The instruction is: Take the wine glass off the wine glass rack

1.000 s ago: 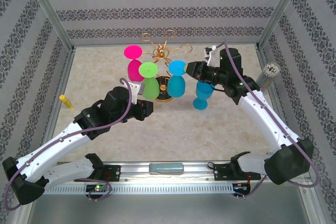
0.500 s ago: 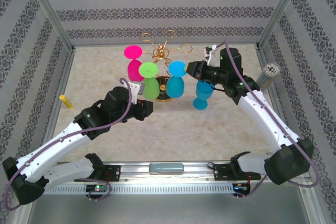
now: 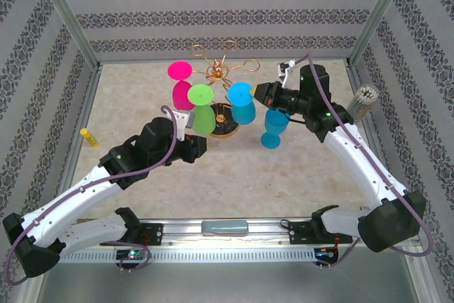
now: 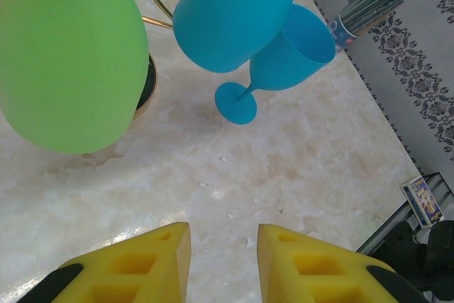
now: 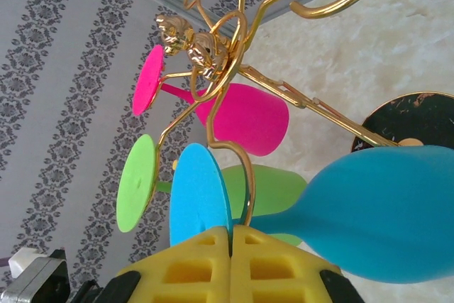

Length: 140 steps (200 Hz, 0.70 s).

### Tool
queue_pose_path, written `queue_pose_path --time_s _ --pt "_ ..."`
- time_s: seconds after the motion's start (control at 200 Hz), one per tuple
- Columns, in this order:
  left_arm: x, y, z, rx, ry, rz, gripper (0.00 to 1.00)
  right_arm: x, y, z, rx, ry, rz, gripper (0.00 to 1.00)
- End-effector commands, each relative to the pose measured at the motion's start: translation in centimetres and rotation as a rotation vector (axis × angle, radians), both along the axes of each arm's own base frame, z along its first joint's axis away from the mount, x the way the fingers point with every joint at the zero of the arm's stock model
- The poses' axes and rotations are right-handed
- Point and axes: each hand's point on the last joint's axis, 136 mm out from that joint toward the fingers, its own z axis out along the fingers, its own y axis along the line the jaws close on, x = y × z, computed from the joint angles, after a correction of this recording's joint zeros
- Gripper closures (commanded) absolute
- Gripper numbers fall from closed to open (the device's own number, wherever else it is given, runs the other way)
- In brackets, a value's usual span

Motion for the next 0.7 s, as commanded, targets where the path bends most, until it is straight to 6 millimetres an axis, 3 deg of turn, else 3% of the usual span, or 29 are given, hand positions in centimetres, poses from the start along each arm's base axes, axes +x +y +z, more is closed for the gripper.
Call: queue_pose_path --time_s 0.0,0.695 --pt "0.6 0.5 0.6 -0.01 -0.039 0.028 0.69 -0.2 -0.3 1.3 0.017 -0.023 0.001 0.99" --pt "0.6 0.7 0.8 -0.016 -0.045 0.032 0.69 -0.3 0.2 3.0 0.114 -0.007 0.009 1.0"
